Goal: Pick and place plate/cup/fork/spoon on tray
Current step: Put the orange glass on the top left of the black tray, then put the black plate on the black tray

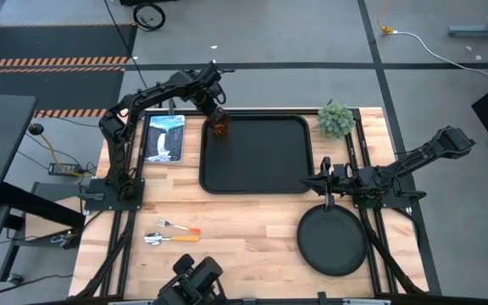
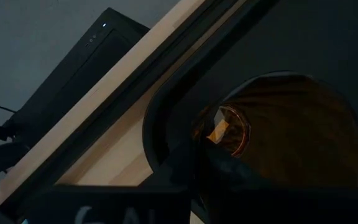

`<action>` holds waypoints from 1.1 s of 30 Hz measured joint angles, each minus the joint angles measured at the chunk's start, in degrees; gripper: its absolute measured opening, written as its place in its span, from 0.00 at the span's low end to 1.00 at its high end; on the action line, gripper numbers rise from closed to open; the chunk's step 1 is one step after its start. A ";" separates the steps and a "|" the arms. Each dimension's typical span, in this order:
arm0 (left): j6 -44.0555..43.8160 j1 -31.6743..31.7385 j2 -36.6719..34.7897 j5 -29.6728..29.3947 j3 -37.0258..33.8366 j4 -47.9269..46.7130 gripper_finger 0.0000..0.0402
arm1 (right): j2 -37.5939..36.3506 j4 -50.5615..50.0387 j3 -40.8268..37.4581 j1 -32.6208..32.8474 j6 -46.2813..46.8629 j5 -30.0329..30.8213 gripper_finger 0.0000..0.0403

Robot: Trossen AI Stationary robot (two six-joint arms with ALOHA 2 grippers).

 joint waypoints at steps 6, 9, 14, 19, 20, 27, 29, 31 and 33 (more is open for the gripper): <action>0.00 -0.52 0.00 -1.57 0.00 -0.19 0.20 | 0.00 0.00 0.00 0.00 0.00 -0.01 0.04; 0.06 -0.85 0.00 -2.27 0.00 -0.24 0.26 | 0.00 0.00 0.00 0.00 0.00 -0.01 0.04; 0.04 -1.13 0.00 -2.54 0.00 -0.24 0.34 | 0.00 0.00 0.00 0.00 0.00 -0.01 0.04; 0.12 -1.07 -0.75 -2.62 0.29 -1.35 0.40 | 0.00 -0.02 0.00 0.00 -0.07 -0.01 0.04; 0.45 -1.07 -1.00 -2.91 0.54 -1.98 0.40 | 0.00 -0.02 0.00 0.00 -0.18 -0.01 0.04; 2.28 -1.95 -3.29 -3.05 3.68 -5.35 0.42 | 0.00 -0.04 0.00 -0.02 -0.42 -0.01 0.04; 2.68 -2.51 -4.58 -3.05 4.48 -5.92 0.42 | 0.00 -0.04 0.00 0.00 -0.44 -0.03 0.04; 3.27 -3.40 -6.06 -3.03 4.88 -6.82 0.42 | 0.00 -0.07 0.00 0.00 -0.43 -0.03 0.04; 4.21 -4.61 -7.57 -2.75 5.04 -8.82 0.42 | 0.00 -0.07 0.00 0.00 -0.43 -0.32 0.04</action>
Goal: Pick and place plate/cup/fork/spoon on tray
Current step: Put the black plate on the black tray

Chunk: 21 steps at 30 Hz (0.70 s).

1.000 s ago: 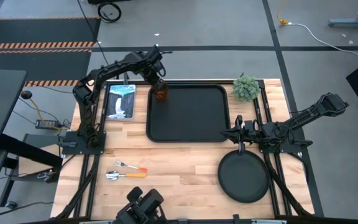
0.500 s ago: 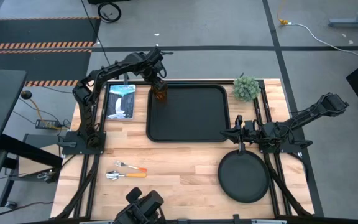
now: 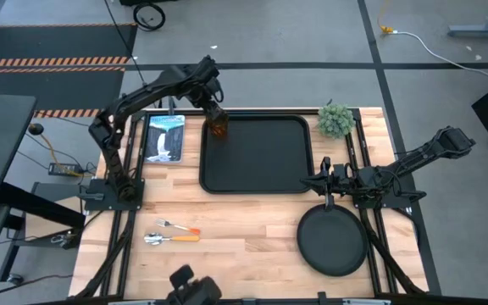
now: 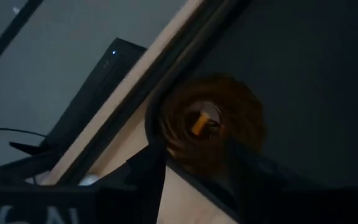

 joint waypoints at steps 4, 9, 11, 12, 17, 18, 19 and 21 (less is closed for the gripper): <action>-2.39 -3.37 -2.16 5.34 0.01 -7.77 0.42 | 0.00 -0.02 0.02 0.00 -0.69 -0.10 0.04; -12.39 -10.55 -2.25 9.33 -0.18 -19.72 0.42 | 0.00 -0.15 0.02 0.00 -2.30 -0.11 0.04; -15.82 -14.53 -2.26 8.95 -0.96 -21.99 0.42 | 0.00 -0.16 0.02 0.00 -3.01 -0.12 0.04; -17.36 -16.57 -2.24 8.41 -1.39 -22.32 0.42 | 0.00 -0.10 0.02 0.00 -3.46 -0.12 0.04; -24.79 -26.92 -2.22 4.15 -3.71 -22.44 0.42 | 0.00 0.02 0.02 0.00 -4.62 -0.12 0.04; -26.31 -28.83 -2.22 3.40 -4.33 -22.27 0.42 | 0.00 0.02 0.02 0.00 -4.89 -0.12 0.04; -27.82 -30.71 -2.22 2.76 -5.03 -22.12 0.42 | 0.00 0.04 0.02 0.00 -5.08 -0.12 0.04; -31.50 -34.21 -2.22 1.48 -6.62 -21.99 0.42 | 0.00 0.06 0.02 0.00 -5.72 -0.51 0.04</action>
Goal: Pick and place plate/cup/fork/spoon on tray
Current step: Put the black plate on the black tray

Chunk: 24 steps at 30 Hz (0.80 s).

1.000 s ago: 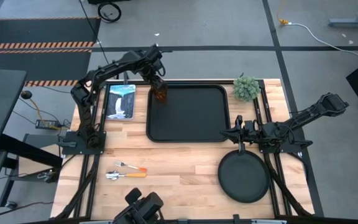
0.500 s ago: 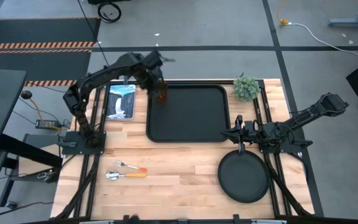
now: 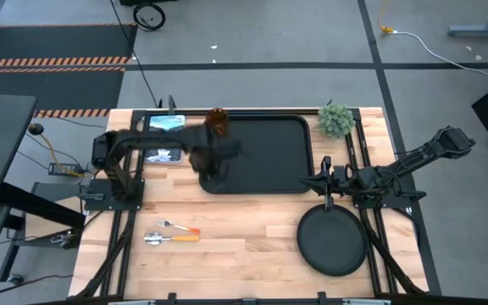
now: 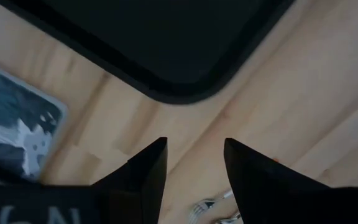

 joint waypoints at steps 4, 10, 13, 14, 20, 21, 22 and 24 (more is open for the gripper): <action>-9.36 -6.27 0.02 -1.40 -3.84 0.41 0.42 | 0.00 0.43 0.00 0.00 -1.78 -1.67 0.04; -21.94 -14.29 0.07 -1.71 -11.03 6.67 0.42 | 0.00 1.38 0.00 0.00 -5.24 -3.64 0.04; -27.48 -17.36 0.07 -1.75 -13.48 9.55 0.42 | 0.00 1.38 0.00 -0.04 -6.90 -3.75 0.04; -29.31 -18.32 0.07 -1.75 -14.04 10.50 0.42 | 0.00 1.36 0.00 -0.04 -7.21 -3.75 0.04; -41.92 -23.51 0.07 -2.41 -15.01 13.82 0.42 | 0.00 1.36 0.00 -0.06 -8.21 -4.25 0.04; -43.78 -24.24 0.07 -2.54 -15.01 14.26 0.42 | 0.00 1.36 0.00 -0.07 -8.40 -4.27 0.04; -45.34 -24.92 0.07 -2.68 -15.01 14.38 0.42 | 0.00 1.36 0.00 -0.05 -8.66 -4.27 0.04; -47.83 -26.04 0.07 -2.79 -15.01 14.43 0.42 | 0.00 1.36 0.00 -0.07 -8.97 -4.27 0.04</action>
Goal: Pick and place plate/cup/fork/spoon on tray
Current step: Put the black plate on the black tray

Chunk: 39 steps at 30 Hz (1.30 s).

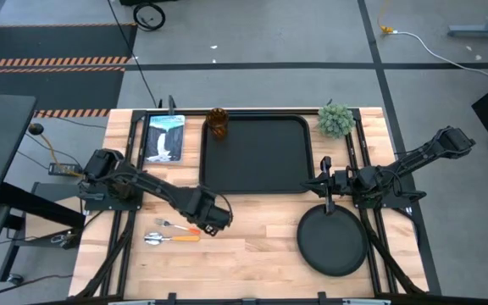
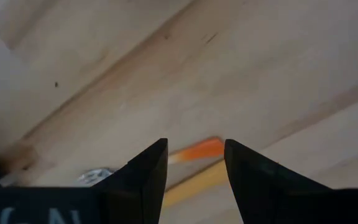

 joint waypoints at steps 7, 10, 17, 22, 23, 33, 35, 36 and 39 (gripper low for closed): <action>-3.60 -1.84 0.00 -0.94 0.00 3.33 0.42 | 0.00 -0.01 0.00 0.01 -0.37 -1.67 0.04; -3.67 -1.88 0.00 -3.70 0.00 9.39 0.42 | 0.00 -0.07 0.00 0.00 -0.35 -3.08 0.04; 6.62 -0.77 0.00 -9.88 0.00 30.43 0.42 | 0.00 -1.92 0.00 0.00 0.04 -4.01 0.04; 21.17 0.58 0.02 -15.65 0.00 43.73 0.42 | 0.00 -11.14 2.65 -1.63 4.41 -9.17 0.03; 24.60 0.94 0.02 -16.80 0.00 46.19 0.42 | 0.03 -14.88 4.18 -2.24 5.44 -11.21 0.02; 46.40 4.05 0.02 -20.16 0.01 59.09 0.42 | 5.94 -38.14 18.08 -5.79 13.56 -14.62 0.05; 48.49 4.30 0.02 -20.16 0.00 59.05 0.42 | 8.18 -39.35 20.12 -5.76 13.85 -14.78 0.06; 49.54 4.39 0.02 -20.16 0.00 59.06 0.42 | 9.51 -39.88 21.18 -5.75 14.00 -14.87 0.06; 52.24 4.39 0.02 -20.16 0.00 59.10 0.42 | 13.27 -44.97 24.85 -5.92 15.89 -14.89 0.06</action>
